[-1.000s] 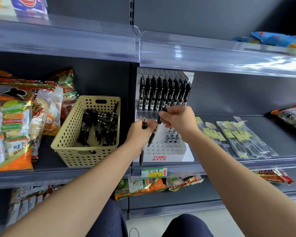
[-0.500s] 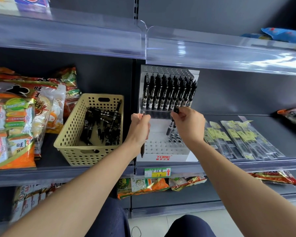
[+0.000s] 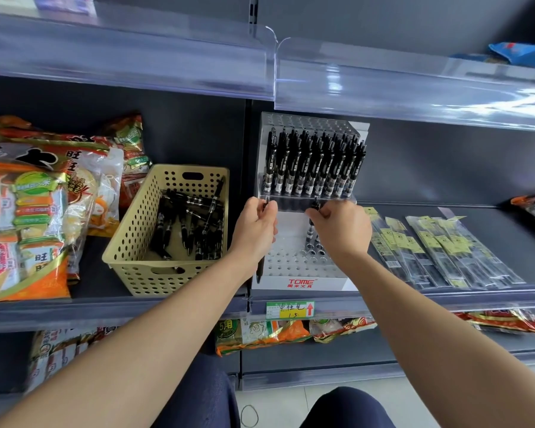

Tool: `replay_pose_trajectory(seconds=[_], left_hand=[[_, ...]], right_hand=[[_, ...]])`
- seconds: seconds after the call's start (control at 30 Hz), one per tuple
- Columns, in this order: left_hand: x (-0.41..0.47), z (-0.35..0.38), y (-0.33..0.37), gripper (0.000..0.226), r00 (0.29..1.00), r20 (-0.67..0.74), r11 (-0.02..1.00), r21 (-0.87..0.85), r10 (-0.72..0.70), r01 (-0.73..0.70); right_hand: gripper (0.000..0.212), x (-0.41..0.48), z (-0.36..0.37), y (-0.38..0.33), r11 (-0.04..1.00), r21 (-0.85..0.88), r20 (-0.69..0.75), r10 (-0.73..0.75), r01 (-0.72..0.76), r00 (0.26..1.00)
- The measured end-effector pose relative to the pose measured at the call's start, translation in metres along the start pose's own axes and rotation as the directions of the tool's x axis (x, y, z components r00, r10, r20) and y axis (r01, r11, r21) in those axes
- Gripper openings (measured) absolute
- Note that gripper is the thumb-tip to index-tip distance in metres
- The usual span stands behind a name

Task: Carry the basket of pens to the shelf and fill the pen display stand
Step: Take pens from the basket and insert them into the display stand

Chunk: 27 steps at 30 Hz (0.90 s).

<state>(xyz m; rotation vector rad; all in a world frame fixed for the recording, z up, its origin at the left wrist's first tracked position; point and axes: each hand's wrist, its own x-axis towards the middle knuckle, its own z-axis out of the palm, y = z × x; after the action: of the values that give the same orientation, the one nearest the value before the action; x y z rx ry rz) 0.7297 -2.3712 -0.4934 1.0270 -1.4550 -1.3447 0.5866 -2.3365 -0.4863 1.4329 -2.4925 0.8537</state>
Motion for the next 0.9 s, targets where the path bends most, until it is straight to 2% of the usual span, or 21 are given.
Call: replay_pose_trajectory(seconds=[0.2, 0.5, 0.6, 0.73, 0.77, 0.83, 0.87, 0.9], left_hand=[[0.002, 0.000, 0.001, 0.017, 1.000, -0.013, 1.000, -0.013, -0.016, 0.016], [0.001, 0.000, -0.001, 0.013, 1.000, 0.007, 1.000, 0.004, -0.001, 0.001], [0.000, -0.001, 0.000, 0.012, 1.000, 0.003, 1.000, 0.010, 0.005, -0.005], [-0.001, -0.003, 0.004, 0.016, 0.999, 0.016, 0.998, -0.044, -0.040, 0.041], [-0.001, -0.003, 0.006, 0.020, 0.998, 0.021, 0.996, -0.069, -0.052, 0.053], [0.000, -0.003, 0.010, 0.028, 0.996, 0.025, 0.987, -0.133, -0.087, 0.089], [0.000, -0.003, 0.012, 0.028, 0.994, 0.025, 0.981, -0.163, -0.103, 0.105], [0.000, -0.004, 0.015, 0.025, 0.993, 0.022, 0.976, -0.186, -0.112, 0.114]], right_hand=[[0.050, 0.002, -0.001, 0.001, 0.999, 0.041, 0.029, 0.020, -0.021, 0.999], [0.042, 0.004, -0.001, -0.002, 0.992, -0.118, 0.097, -0.024, 0.035, 0.995], [0.048, 0.001, 0.000, 0.001, 0.994, -0.107, 0.136, -0.010, 0.025, 0.991], [0.049, -0.008, -0.003, 0.001, 0.996, 0.040, 0.109, -0.082, 0.078, 0.991], [0.043, -0.010, -0.004, -0.001, 0.985, 0.108, 0.104, -0.143, 0.132, 0.984], [0.016, -0.016, -0.006, -0.010, 0.939, 0.282, 0.111, -0.236, 0.197, 0.965], [0.012, -0.018, -0.009, -0.015, 0.910, 0.366, 0.133, -0.258, 0.194, 0.957], [0.018, -0.020, -0.011, -0.019, 0.879, 0.442, 0.163, -0.275, 0.179, 0.947]])
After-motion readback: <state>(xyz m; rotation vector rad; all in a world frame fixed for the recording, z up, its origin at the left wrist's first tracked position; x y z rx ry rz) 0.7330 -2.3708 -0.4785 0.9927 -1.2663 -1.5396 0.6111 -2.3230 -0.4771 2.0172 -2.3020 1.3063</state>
